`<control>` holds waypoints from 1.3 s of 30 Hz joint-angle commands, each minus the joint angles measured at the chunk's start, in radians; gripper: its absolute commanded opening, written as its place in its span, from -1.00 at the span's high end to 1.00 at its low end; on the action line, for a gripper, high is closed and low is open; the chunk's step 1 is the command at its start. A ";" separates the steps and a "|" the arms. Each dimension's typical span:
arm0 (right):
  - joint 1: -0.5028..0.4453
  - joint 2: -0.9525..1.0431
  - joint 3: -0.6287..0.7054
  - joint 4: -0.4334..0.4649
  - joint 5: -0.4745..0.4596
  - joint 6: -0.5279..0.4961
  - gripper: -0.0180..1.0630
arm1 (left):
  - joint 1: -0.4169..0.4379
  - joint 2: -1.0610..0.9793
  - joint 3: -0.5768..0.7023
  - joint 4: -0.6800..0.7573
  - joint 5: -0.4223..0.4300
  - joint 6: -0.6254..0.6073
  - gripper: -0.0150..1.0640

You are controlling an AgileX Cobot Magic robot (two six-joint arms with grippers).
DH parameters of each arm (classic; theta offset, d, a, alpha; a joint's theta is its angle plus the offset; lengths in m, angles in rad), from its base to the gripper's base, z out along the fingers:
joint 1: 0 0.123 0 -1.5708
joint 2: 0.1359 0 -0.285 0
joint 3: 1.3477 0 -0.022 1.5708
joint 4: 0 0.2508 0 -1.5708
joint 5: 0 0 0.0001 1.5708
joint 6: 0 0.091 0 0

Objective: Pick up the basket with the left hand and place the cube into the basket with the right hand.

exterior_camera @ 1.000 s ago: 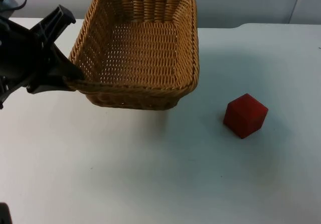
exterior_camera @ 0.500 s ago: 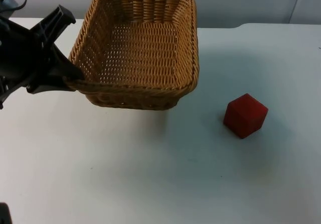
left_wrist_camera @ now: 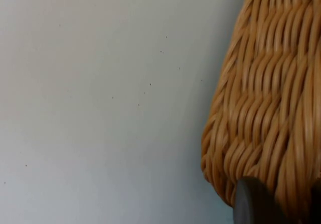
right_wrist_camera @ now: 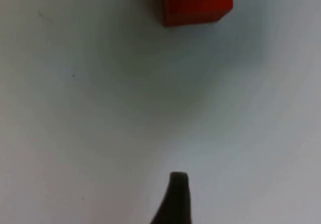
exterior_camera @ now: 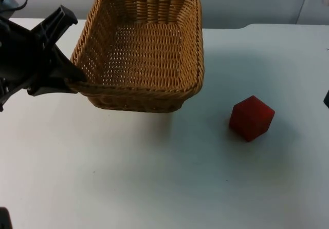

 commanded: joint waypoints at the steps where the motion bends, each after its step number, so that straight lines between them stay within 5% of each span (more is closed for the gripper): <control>1: 0.004 -0.001 -0.028 -0.015 -0.060 -0.027 -0.39 | 0.002 -0.019 -0.003 -0.014 0.023 0.001 0.97; 4: 0.004 0.000 -0.028 -0.034 -0.089 -0.019 -0.29 | 0.002 -0.019 -0.003 -0.014 0.023 0.001 0.97; 10: 0.006 0.066 -0.030 0.019 -0.115 -0.035 0.24 | 0.002 -0.019 -0.003 -0.014 0.020 0.001 0.97; 21: 0.065 0.191 -0.176 0.051 -0.082 -0.103 0.25 | 0.002 -0.019 -0.003 -0.014 0.020 0.001 0.97; 24: 0.065 0.221 -0.207 0.063 -0.079 -0.103 0.20 | 0.002 -0.019 -0.003 -0.014 0.020 0.001 0.97; 28: 0.065 0.264 -0.225 0.034 -0.079 -0.095 -0.26 | 0.002 -0.019 -0.003 -0.014 0.020 0.001 0.97; 31: 0.063 0.279 -0.225 -0.001 -0.083 -0.055 -0.39 | 0.002 -0.019 -0.003 -0.014 0.020 0.001 0.97; 39: 0.063 0.367 -0.225 -0.009 -0.140 -0.020 -0.42 | 0.002 -0.019 -0.003 -0.014 0.020 0.001 0.97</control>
